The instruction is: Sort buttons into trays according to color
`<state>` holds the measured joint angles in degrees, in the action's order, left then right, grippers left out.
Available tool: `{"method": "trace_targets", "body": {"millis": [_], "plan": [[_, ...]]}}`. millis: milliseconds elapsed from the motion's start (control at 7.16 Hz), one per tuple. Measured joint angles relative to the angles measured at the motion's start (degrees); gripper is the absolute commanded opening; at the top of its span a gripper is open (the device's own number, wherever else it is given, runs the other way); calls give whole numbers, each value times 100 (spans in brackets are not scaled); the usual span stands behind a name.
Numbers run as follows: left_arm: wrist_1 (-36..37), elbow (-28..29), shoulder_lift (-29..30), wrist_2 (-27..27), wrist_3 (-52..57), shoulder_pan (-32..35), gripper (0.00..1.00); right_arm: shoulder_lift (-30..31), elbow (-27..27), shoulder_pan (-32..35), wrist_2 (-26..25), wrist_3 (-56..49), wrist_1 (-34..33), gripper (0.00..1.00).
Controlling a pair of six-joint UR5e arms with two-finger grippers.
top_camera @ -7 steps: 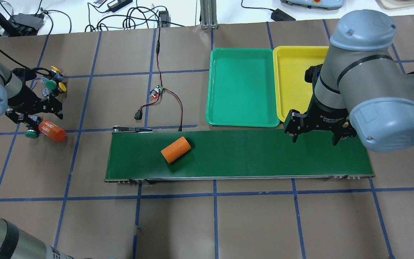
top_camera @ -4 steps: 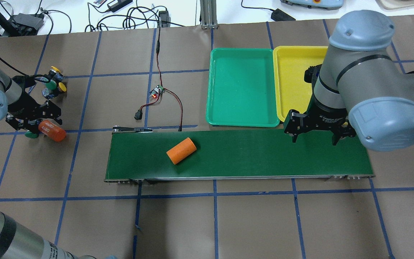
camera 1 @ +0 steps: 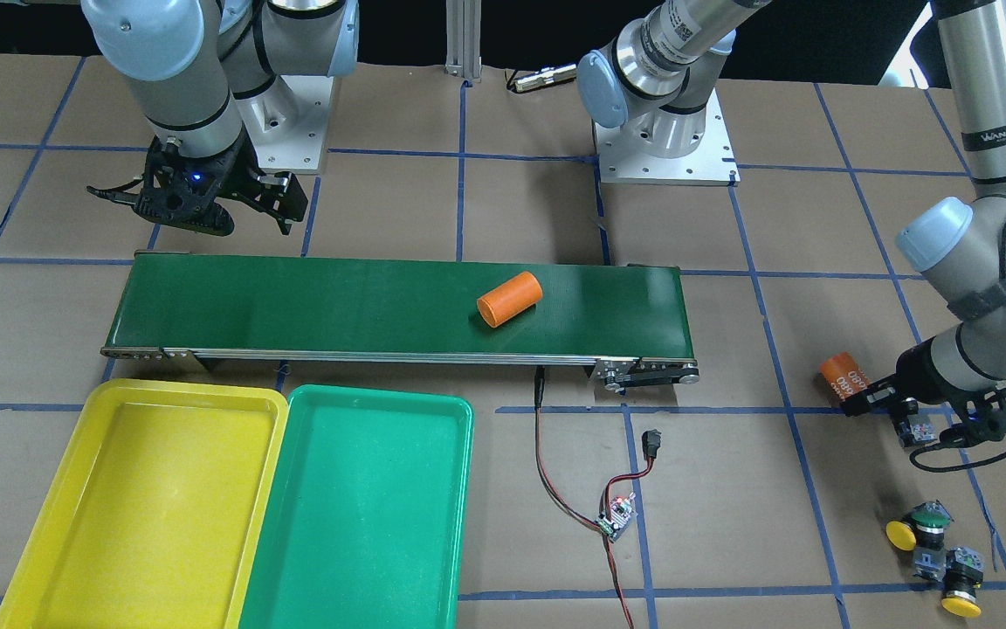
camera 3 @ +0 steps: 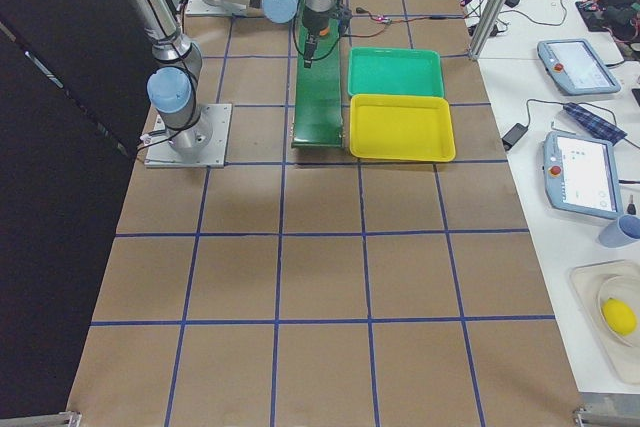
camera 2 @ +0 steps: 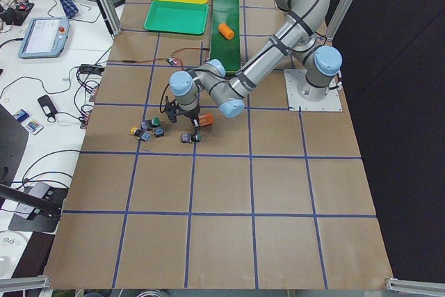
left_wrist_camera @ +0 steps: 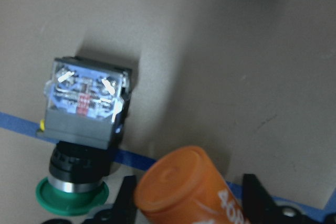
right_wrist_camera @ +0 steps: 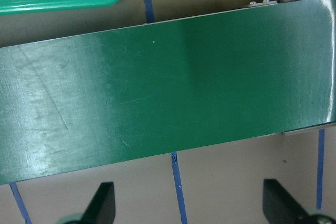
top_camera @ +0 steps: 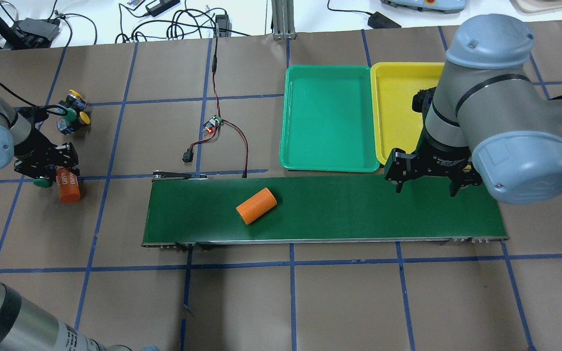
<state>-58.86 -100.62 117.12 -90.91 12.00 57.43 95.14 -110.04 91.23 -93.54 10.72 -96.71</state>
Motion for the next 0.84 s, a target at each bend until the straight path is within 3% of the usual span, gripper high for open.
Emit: {"method": "trace_targets", "body": {"millis": [279, 558, 838], "plan": [[-484, 16, -395, -1, -366, 232, 0, 67, -6, 0, -40, -8, 45, 100], [-909, 56, -885, 28, -1069, 929, 0, 16, -8, 0, 11, -7, -7, 100], [-1140, 86, -1136, 67, -2736, 1912, 0, 29, -6, 0, -27, 0, 27, 100]]}}
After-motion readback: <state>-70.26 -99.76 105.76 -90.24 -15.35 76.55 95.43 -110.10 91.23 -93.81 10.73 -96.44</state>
